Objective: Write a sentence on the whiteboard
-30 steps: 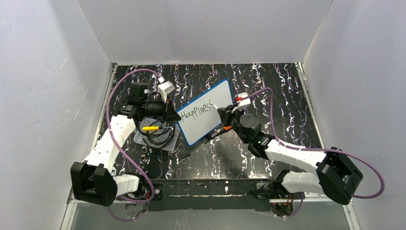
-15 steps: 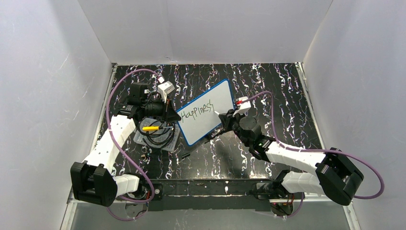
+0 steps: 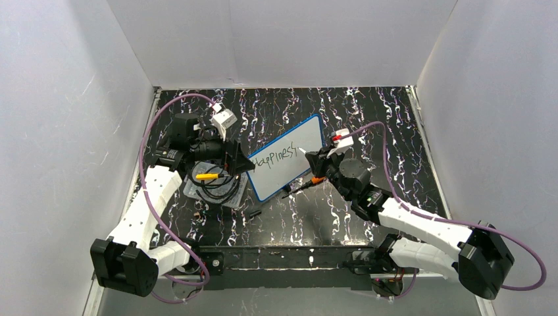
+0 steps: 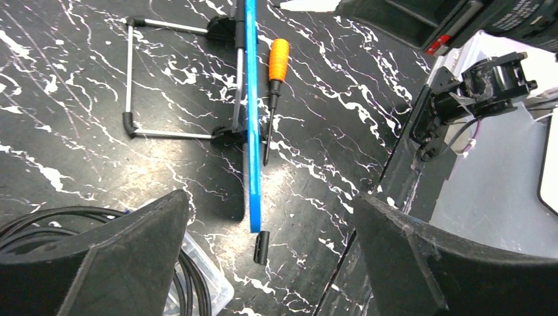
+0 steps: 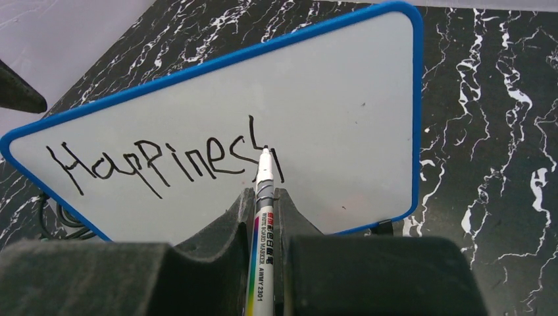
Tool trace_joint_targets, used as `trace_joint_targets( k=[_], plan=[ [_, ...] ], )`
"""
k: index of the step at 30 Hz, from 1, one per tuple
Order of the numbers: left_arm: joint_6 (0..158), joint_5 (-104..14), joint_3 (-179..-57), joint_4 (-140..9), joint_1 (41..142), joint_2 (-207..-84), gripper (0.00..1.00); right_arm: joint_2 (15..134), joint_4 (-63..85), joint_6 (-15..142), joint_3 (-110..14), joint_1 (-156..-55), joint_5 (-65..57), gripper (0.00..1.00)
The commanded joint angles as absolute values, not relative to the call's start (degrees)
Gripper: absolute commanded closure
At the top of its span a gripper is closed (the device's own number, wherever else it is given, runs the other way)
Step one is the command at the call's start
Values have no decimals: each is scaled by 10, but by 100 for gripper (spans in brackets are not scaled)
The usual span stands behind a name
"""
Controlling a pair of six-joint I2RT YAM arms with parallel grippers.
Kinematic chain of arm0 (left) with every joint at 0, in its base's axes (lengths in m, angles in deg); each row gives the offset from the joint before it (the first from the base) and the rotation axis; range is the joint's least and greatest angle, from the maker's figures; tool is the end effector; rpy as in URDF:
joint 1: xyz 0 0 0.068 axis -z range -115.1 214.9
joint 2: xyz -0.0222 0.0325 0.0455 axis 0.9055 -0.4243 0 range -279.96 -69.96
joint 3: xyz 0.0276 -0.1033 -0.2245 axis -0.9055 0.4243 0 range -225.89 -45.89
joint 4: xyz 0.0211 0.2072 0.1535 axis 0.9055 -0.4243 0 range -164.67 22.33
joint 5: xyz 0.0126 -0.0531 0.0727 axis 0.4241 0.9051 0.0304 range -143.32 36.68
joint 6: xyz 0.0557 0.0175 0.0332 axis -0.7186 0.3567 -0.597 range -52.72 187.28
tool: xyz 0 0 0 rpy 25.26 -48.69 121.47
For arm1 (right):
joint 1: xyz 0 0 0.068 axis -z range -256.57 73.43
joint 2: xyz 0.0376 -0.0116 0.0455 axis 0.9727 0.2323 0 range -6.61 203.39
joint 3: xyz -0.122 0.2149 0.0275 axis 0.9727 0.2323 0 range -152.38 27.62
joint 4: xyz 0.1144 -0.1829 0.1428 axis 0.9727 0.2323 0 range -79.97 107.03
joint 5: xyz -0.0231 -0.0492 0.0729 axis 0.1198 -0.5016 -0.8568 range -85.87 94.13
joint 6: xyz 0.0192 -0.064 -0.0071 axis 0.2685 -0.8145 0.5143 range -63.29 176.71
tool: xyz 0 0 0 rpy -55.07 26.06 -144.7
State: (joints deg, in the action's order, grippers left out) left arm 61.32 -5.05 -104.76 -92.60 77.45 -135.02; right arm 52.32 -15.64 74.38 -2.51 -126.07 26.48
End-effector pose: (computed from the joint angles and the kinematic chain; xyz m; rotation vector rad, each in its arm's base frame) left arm 0.2453 -0.0957 0.3071 0.8150 1.8788 -0.9527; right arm 0.1851 0.1853 0.2474 -0.1531 1.6461 0.5837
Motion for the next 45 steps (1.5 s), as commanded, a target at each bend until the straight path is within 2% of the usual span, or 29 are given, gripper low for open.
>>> trace_joint_targets(
  k=[1, 12, 26, 32, 36, 40, 43, 45],
  plan=[
    [629, -85, -1084, -932, 776, -1318, 4, 496, -92, 712, -80, -1241, 248, 99],
    [644, -156, -1184, -957, 814, -1363, 3, 421, -40, 716, -66, -1127, 163, 99],
    [640, -269, -1331, -1014, 925, -1528, 4, 363, -16, 694, -45, -1116, 148, 99],
    [641, -287, -1392, -1014, 966, -1607, 11, 374, -60, 682, -26, -1114, 103, 99],
    [629, -294, -1414, -1014, 979, -1638, 22, 404, -111, 687, -20, -1108, 70, 99],
    [608, -319, -1419, -1017, 992, -1656, 24, 444, -166, 684, -25, -1101, 45, 99],
    [599, -332, -1415, -1017, 995, -1662, 37, 479, -183, 680, -37, -1095, 28, 99],
    [593, -339, -1410, -1014, 997, -1660, 40, 495, -194, 678, -41, -1093, 22, 99]
  ],
)
